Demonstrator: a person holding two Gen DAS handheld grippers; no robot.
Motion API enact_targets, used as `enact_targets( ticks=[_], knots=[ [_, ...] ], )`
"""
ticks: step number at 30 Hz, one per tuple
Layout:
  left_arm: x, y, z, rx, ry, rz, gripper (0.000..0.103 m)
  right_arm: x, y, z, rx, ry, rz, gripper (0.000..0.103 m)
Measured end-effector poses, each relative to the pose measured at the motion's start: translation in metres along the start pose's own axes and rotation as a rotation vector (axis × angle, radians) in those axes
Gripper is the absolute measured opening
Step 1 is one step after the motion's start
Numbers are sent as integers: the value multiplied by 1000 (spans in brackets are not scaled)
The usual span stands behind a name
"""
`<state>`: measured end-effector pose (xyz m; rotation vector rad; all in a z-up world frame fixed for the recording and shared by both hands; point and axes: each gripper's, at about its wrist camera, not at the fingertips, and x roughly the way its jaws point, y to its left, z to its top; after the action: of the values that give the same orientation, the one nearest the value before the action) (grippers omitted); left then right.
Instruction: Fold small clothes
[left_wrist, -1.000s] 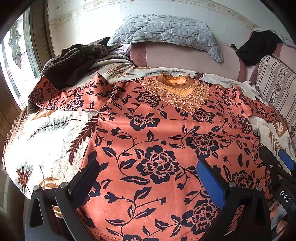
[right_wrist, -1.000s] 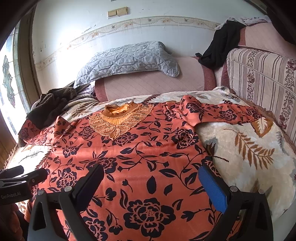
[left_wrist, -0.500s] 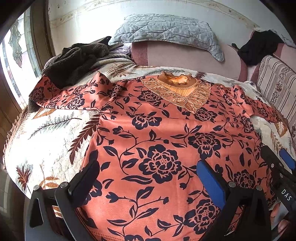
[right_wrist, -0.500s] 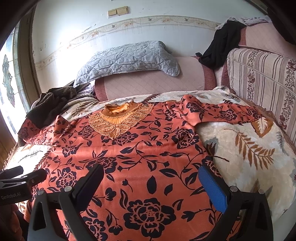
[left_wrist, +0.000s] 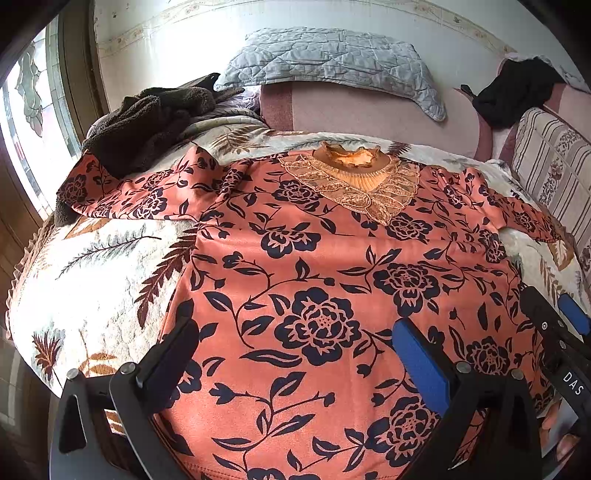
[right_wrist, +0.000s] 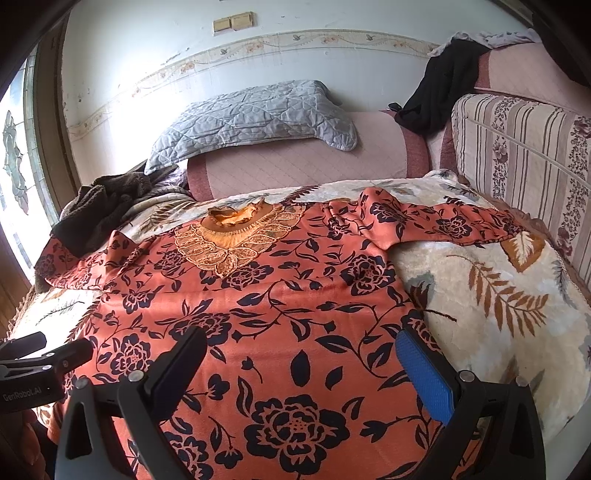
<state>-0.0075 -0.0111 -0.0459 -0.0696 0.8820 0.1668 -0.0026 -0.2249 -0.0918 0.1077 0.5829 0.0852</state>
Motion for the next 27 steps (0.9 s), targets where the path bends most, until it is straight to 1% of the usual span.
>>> enact_targets(
  ticks=[10, 15, 17, 24, 27],
  knots=[
    [-3, 2, 0, 1, -7, 3, 103, -2, 0, 1, 3, -13, -3, 103],
    [-2, 3, -1, 1, -2, 4, 103, -1, 2, 0, -26, 12, -25, 103],
    [-2, 3, -1, 1, -3, 6, 103, -2, 1, 1, -8, 0, -11, 103],
    [-2, 1, 0, 7, -5, 4, 103, -1, 2, 0, -24, 13, -24, 103],
    [-2, 1, 1, 6, -4, 4, 103, -2, 1, 1, -14, 3, -15, 103]
  ],
)
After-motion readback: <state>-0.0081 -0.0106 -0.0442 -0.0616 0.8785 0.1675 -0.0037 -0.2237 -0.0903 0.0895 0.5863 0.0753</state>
